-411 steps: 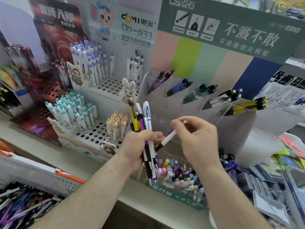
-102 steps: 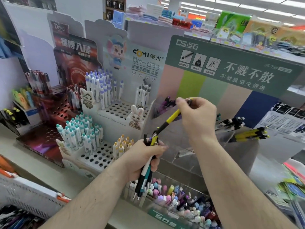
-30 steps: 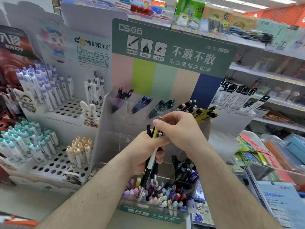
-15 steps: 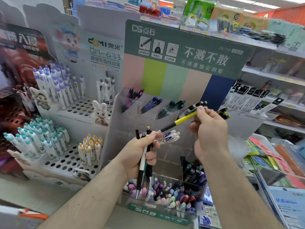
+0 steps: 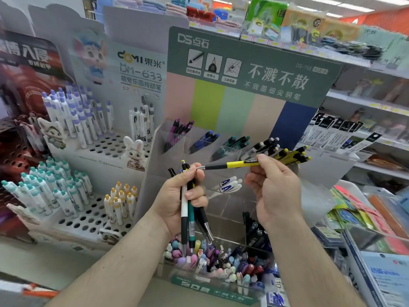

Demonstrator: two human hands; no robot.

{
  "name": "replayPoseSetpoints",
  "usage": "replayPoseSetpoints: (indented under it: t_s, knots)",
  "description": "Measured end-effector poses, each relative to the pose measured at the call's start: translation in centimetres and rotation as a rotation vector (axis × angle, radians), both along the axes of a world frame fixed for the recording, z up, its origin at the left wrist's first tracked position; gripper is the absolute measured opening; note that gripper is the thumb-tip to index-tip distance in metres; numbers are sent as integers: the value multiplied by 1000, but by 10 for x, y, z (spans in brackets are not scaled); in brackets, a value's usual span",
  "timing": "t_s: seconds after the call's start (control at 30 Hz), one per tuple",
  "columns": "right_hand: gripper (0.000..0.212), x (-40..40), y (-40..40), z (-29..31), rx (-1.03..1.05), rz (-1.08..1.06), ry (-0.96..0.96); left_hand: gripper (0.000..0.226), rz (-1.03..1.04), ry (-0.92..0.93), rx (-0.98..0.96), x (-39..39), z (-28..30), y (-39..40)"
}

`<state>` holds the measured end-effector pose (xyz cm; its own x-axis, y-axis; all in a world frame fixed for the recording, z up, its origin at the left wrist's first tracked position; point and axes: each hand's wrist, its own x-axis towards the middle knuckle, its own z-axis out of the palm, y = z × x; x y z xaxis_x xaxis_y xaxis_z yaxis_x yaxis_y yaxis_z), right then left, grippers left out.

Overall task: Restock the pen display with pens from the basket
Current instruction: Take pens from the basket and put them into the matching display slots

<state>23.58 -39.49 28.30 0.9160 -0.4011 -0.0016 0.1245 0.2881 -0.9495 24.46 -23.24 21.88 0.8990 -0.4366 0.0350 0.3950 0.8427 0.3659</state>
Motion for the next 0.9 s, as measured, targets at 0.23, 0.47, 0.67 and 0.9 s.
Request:
replayPoseSetpoints:
  t_s: [0.23,0.47,0.67,0.9]
  knots:
    - [17,-7,-41,37,-313,-542,-454,11,62,17,268,3,23,-21]
    - [24,14,-88,40,-618,-797,-465,8,29,-32,356,10,31,-49]
    - [28,30,-85,27,-955,-558,-181,9,12,-53,374,11,31,-59]
    - [29,41,-85,20,-1199,-301,139,10,15,-60,379,9,30,-58]
